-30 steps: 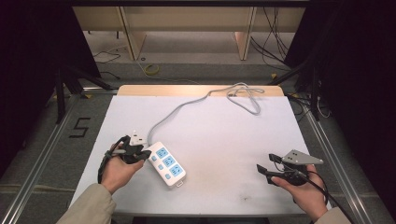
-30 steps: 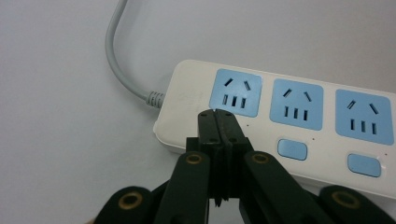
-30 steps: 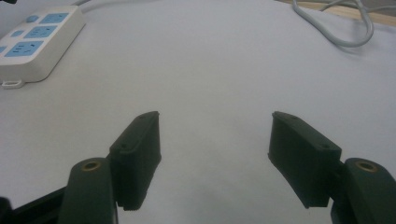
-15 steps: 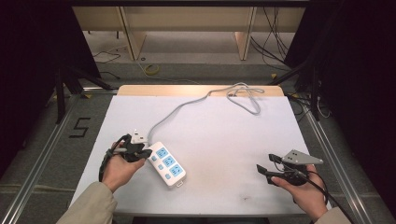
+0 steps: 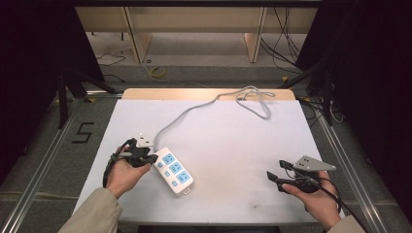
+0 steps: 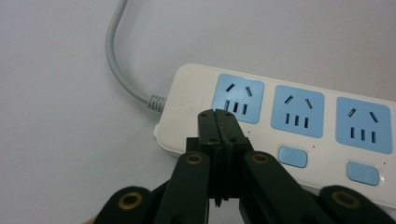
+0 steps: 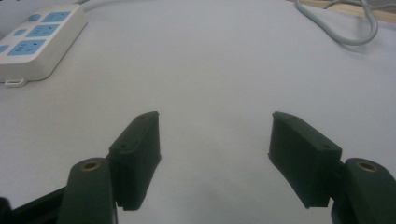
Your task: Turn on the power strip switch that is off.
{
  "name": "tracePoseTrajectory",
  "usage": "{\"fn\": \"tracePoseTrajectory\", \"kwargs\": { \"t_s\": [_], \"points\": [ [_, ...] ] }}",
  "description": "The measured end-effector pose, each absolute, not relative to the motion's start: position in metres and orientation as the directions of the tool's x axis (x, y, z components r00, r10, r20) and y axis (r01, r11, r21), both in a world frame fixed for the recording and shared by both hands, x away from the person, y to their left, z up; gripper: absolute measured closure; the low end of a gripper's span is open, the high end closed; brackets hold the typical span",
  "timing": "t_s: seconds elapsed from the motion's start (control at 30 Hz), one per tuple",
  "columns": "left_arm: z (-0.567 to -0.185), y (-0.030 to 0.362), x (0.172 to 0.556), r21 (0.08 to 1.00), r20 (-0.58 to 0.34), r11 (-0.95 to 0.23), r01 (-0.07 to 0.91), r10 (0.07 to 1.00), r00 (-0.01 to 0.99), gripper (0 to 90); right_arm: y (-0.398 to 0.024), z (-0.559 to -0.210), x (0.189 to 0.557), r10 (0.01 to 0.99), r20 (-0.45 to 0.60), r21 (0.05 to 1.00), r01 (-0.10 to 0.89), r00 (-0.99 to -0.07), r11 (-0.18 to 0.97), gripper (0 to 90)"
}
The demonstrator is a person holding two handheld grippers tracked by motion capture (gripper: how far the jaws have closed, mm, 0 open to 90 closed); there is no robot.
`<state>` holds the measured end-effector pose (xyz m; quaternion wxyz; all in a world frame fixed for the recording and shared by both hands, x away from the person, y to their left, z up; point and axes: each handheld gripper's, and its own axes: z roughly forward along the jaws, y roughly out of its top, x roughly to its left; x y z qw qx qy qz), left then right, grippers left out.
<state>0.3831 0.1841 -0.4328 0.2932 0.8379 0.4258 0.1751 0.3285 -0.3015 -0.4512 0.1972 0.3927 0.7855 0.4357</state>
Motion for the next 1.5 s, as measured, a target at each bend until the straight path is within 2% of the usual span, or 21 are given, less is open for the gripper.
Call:
{"fn": "tracePoseTrajectory", "kwargs": {
  "t_s": [1.5],
  "points": [
    [-0.426, 0.16, 0.398, 0.528, 0.085, -0.566, 0.633, 0.777, 0.624, 89.8, -0.302, -0.451, 0.329, 0.788, 0.037, 0.839, 0.447, -0.615, 0.31, 33.8]
  ]
}}
